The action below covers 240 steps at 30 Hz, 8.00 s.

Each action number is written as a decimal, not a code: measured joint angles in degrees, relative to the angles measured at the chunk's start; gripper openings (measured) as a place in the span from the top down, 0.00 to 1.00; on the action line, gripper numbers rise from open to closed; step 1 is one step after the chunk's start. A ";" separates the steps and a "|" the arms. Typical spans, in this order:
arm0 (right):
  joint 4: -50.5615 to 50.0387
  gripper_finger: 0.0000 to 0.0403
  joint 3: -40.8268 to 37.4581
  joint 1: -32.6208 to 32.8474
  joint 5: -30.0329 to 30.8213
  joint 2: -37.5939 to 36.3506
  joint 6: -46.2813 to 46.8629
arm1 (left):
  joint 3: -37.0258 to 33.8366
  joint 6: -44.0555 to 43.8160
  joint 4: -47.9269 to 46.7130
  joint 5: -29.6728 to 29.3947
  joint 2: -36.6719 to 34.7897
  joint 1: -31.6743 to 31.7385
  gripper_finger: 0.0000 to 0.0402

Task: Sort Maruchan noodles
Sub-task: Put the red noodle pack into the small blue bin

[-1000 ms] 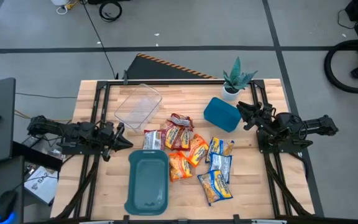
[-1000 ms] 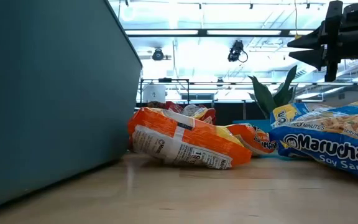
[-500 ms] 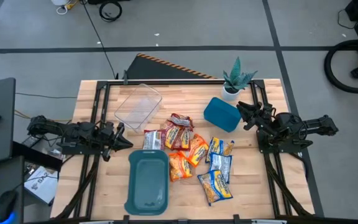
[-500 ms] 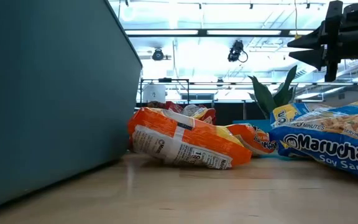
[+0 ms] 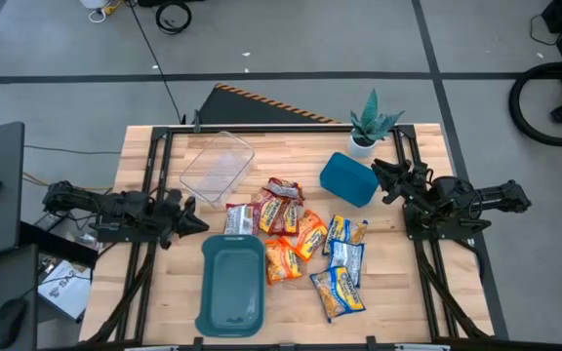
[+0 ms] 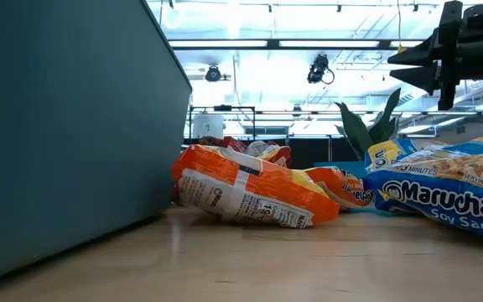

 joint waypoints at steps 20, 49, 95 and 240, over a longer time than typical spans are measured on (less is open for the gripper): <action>5.02 0.62 0.00 -0.11 -9.81 -0.02 9.25 | 0.01 3.11 3.28 -14.57 0.00 0.02 0.92; -8.23 0.62 21.61 -6.35 -28.07 37.05 -0.72 | 0.01 31.38 18.66 -15.40 0.02 0.00 0.92; -40.29 0.86 71.69 -15.84 -34.15 104.46 -21.08 | 5.73 30.09 -2.21 -37.12 0.07 0.02 0.97; -70.65 0.98 64.64 -13.47 -1.97 79.57 -17.80 | 5.86 27.86 -7.14 -33.49 0.05 0.00 0.97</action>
